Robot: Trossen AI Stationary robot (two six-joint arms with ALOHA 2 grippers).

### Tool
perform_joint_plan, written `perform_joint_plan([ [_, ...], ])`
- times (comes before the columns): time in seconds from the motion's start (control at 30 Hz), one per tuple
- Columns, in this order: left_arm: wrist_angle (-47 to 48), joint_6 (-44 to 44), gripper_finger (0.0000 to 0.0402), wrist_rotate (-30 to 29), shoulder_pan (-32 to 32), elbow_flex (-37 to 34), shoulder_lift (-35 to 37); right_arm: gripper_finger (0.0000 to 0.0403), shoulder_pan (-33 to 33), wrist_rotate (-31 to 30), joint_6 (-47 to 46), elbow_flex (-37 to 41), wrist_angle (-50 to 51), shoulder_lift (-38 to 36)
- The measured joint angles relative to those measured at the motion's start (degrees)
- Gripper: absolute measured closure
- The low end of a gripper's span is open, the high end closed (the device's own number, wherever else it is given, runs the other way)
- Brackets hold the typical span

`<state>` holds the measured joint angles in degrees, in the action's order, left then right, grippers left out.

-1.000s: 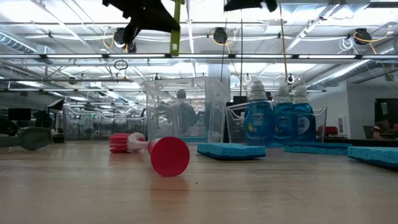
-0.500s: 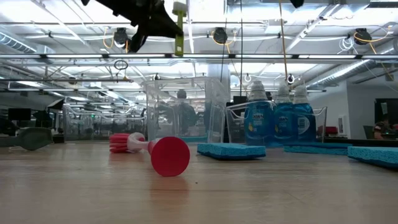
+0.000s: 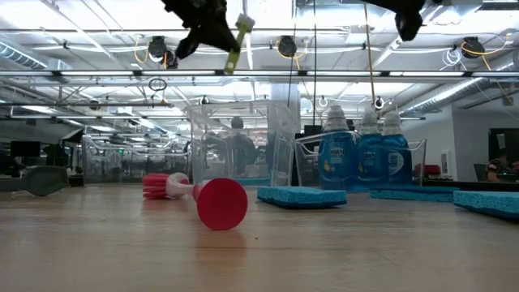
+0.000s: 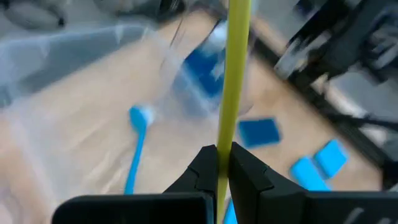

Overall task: Pick & Place Kitchen Sink Supplies
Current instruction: Put the green dish brush into the transparent container

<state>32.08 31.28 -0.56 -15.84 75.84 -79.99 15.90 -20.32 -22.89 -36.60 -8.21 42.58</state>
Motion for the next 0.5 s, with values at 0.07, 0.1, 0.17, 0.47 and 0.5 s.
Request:
perform_joint_plan([
  [0.07, 4.3, 0.0, 0.0384, 1.1, -1.2, 2.5, -2.0, 0.0263, 0.3, 0.9, 0.0, 3.6, -4.8, -2.5],
  [0.1, 4.4, 0.0, 0.0384, 2.0, -1.7, 3.9, -3.3, 0.0264, 0.5, 1.1, 0.1, 5.3, -7.0, -3.7],
  [0.17, 6.2, -0.2, 0.0384, 3.8, -3.0, 6.2, -5.5, 0.0265, 1.0, 1.1, 0.0, 8.3, -11.8, -5.7],
  [0.47, 10.3, -2.2, 0.0384, 9.8, -7.8, 13.0, -16.3, 0.0267, 2.7, 1.1, 0.2, 17.0, -23.8, -11.6],
  [0.5, 10.6, -2.6, 0.0384, 10.2, -8.2, 13.2, -17.4, 0.0268, 2.8, 1.1, 0.2, 17.3, -23.9, -11.9],
])
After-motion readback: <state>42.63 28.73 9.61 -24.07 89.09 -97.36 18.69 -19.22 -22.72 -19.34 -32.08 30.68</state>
